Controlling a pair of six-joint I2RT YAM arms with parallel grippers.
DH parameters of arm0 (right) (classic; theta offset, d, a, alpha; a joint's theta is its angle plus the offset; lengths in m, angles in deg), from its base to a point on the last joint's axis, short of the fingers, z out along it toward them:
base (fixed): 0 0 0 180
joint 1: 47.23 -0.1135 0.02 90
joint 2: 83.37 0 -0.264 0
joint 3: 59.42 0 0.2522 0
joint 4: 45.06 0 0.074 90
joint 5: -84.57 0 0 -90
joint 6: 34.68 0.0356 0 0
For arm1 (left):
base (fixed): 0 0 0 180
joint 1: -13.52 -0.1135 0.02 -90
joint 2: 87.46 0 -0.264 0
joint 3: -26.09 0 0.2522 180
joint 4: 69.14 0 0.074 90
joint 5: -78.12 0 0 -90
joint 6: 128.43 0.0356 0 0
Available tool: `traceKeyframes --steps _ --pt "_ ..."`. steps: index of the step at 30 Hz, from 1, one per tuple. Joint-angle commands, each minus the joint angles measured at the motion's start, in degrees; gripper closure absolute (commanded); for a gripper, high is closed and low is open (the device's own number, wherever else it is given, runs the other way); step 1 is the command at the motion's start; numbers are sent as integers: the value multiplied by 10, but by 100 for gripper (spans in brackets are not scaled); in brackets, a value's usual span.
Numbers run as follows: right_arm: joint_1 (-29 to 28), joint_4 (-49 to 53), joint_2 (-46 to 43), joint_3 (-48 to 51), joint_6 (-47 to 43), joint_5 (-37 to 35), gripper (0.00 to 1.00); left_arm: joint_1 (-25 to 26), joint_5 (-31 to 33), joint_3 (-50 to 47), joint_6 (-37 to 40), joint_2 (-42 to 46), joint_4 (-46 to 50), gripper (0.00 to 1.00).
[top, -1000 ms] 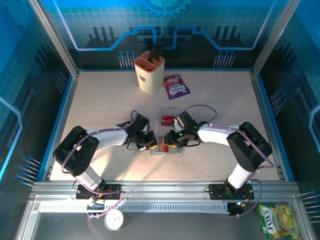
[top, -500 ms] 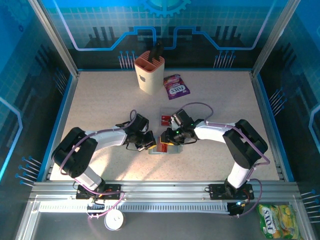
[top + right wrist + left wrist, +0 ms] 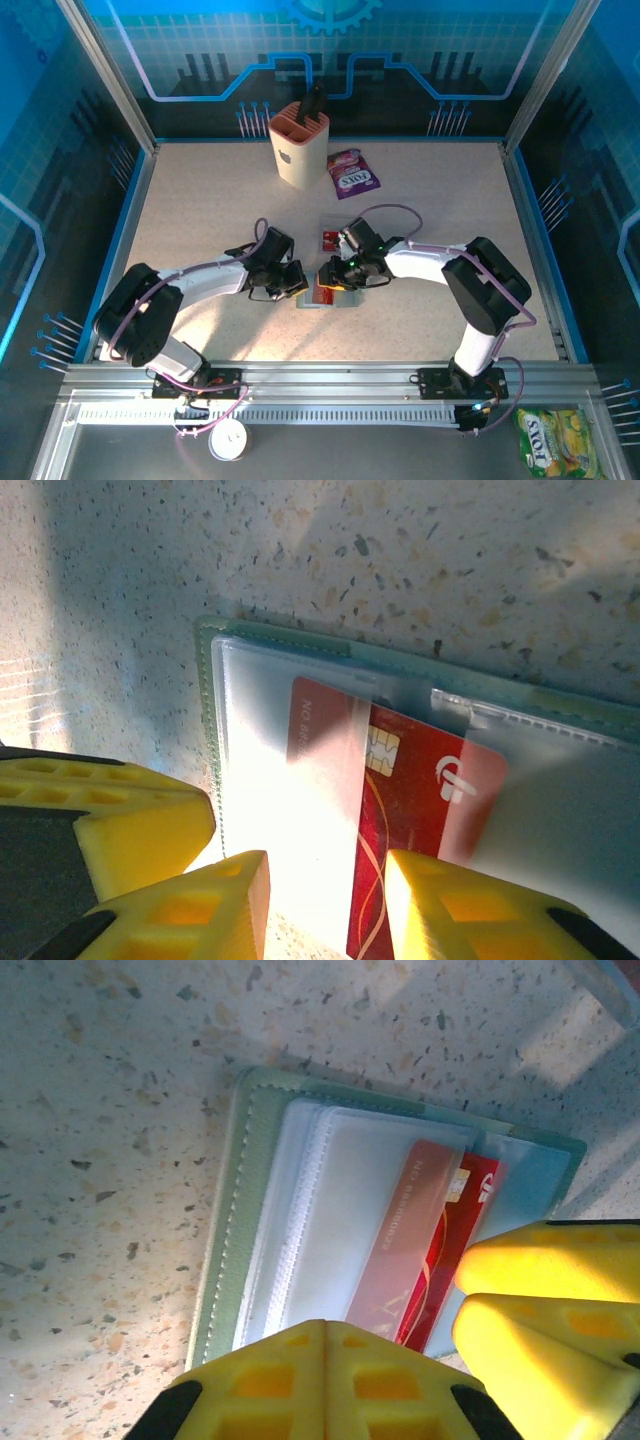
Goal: Take the credit cards out of the card holder
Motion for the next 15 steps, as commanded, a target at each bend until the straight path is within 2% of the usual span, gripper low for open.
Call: traceKeyframes --steps 1,15 --pt "-8 14 11 -17 -8 12 63 -2 3 -9 13 -8 18 93" --pt "-11 15 36 -22 -9 13 63 -5 -17 -17 11 -35 0 94"
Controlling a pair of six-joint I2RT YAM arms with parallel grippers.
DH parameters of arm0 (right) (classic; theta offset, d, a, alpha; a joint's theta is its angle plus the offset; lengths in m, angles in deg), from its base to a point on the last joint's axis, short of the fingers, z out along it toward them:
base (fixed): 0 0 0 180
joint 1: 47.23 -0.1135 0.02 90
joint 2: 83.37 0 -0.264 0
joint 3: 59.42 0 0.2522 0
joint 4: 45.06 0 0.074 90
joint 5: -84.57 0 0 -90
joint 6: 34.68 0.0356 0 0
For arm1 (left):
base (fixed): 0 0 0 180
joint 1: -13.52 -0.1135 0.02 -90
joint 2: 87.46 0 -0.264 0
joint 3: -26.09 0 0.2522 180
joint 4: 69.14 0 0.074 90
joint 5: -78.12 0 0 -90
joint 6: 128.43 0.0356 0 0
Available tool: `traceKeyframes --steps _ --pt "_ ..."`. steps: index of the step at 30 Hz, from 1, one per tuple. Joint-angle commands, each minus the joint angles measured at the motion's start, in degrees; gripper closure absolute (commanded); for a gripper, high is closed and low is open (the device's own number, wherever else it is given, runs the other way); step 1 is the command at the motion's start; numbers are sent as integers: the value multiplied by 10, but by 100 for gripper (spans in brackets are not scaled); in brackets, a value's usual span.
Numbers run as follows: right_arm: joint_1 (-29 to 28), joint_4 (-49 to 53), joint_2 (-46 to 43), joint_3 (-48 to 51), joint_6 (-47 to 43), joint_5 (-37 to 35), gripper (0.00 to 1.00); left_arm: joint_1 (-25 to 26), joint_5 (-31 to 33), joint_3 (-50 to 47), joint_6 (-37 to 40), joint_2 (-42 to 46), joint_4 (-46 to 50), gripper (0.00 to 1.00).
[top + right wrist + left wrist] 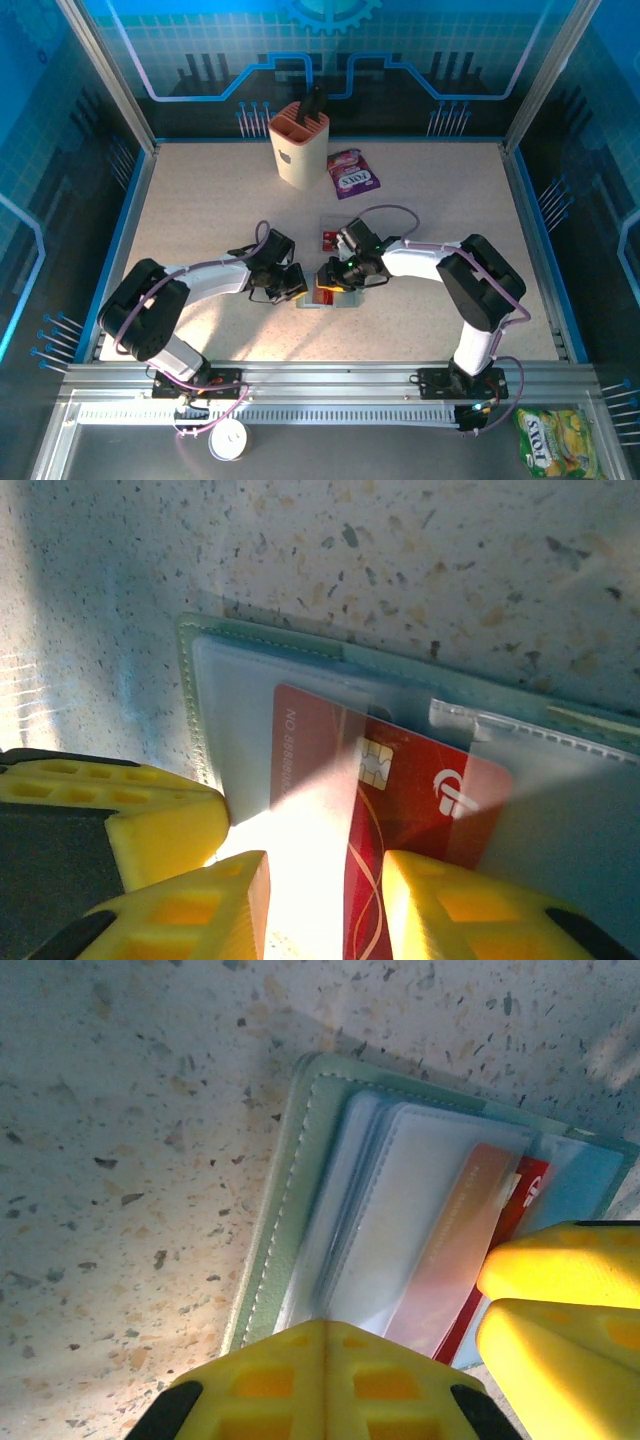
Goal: Take the credit cards out of the card holder
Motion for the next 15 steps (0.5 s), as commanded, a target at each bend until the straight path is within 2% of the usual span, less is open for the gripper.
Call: traceKeyframes --steps 1,15 --pt "-10 10 17 -12 -9 6 63 -4 -9 -13 12 -12 5 94" --pt "-14 9 32 -29 -11 15 63 -6 -10 -17 10 -11 0 94"
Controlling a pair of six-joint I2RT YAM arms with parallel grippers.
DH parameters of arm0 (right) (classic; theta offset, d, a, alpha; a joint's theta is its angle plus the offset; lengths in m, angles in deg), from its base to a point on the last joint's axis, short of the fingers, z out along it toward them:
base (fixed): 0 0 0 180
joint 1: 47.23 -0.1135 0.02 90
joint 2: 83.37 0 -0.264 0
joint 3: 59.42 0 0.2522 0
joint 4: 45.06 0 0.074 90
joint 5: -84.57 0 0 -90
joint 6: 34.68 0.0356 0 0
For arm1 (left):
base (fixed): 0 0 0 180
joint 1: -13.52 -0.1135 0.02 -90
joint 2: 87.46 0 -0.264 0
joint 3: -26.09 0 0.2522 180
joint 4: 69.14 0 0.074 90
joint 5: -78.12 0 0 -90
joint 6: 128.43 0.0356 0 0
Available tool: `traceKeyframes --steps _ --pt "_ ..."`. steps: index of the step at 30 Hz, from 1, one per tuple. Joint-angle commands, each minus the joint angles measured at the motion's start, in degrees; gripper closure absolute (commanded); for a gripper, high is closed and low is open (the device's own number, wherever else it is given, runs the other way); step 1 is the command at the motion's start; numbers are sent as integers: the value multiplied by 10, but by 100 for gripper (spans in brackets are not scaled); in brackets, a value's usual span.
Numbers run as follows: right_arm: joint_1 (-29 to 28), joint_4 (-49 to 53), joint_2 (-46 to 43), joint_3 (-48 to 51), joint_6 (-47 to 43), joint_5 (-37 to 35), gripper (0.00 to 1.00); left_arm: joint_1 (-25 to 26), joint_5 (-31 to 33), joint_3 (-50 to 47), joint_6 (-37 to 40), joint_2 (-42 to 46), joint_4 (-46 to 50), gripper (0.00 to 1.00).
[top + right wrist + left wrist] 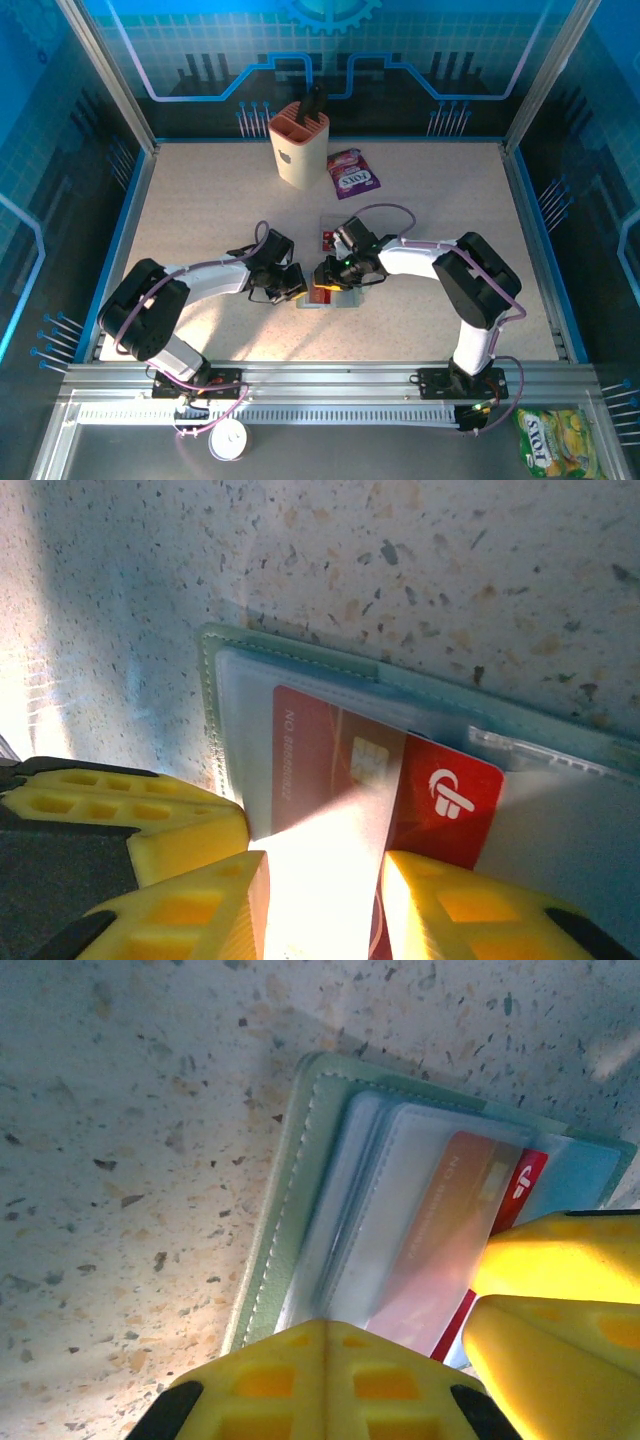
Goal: Take the credit cards out of the card holder
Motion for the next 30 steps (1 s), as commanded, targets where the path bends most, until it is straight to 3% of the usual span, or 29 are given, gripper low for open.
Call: traceKeyframes --steps 1,21,30 --pt "-12 8 16 -12 -9 7 63 -3 -3 -15 9 -9 5 94" --pt "-7 44 -35 -7 -23 -17 63 -4 11 3 23 46 9 94" --pt "2 47 -58 15 -18 -36 62 0 -22 18 19 7 -20 94"
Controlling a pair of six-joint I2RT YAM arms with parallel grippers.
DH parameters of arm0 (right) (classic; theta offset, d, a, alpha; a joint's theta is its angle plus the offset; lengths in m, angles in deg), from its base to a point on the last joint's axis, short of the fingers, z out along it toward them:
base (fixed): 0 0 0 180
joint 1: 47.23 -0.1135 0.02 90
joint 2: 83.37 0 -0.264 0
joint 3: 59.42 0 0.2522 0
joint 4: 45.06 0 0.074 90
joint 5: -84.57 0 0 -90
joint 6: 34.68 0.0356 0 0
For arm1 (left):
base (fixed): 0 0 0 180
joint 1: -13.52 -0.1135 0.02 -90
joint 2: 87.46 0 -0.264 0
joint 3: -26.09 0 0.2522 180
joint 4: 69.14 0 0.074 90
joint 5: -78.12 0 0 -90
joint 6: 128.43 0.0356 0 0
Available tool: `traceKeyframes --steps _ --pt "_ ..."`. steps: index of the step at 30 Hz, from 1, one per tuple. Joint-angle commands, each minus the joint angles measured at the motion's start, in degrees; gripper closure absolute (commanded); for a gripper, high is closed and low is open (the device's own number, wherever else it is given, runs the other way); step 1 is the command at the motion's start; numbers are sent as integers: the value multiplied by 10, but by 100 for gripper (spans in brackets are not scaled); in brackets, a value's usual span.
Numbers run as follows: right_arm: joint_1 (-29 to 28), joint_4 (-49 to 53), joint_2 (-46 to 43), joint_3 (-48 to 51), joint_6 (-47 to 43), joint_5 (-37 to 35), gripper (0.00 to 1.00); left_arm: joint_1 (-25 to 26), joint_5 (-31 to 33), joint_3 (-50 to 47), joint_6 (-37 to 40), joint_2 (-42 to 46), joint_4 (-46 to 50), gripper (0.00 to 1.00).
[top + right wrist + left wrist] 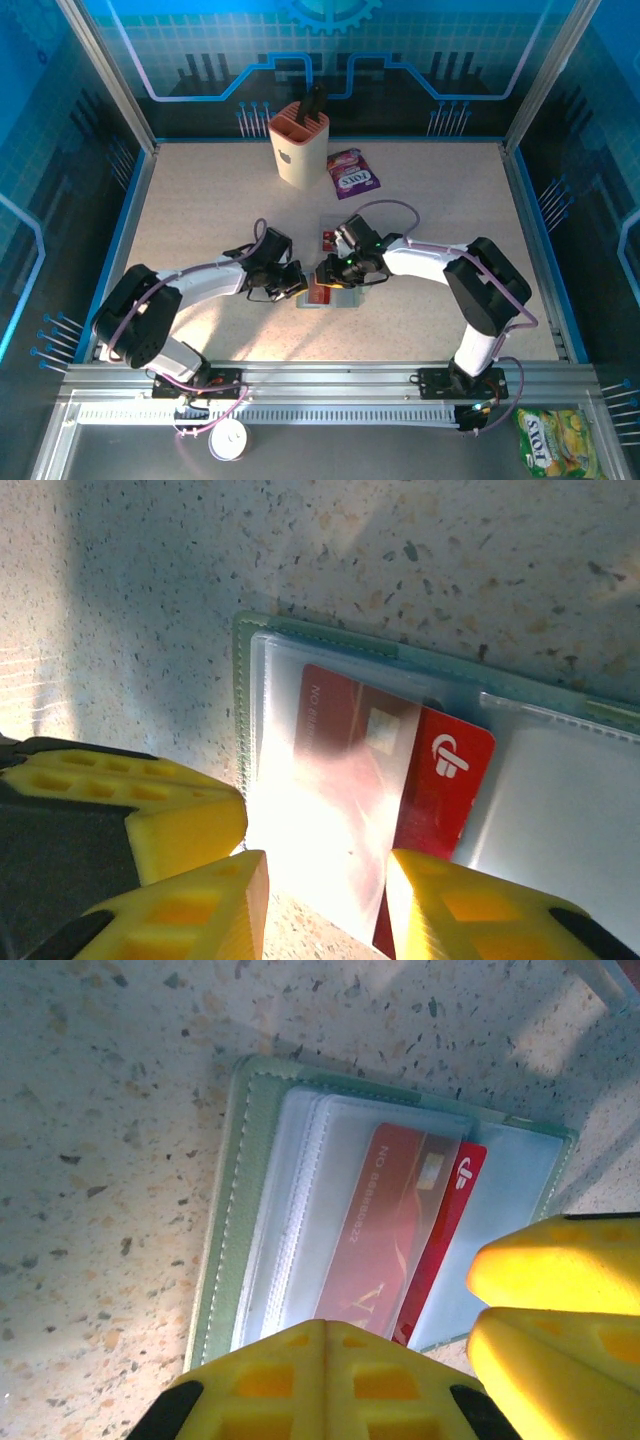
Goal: Take the credit cards out of the card holder
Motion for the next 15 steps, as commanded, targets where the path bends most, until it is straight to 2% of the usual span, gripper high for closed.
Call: traceKeyframes --steps 1,15 --pt "6 19 -17 11 -4 -15 62 1 -20 18 8 -19 -18 94" --pt "11 5 7 24 3 -2 62 2 -11 24 12 -51 -1 95"
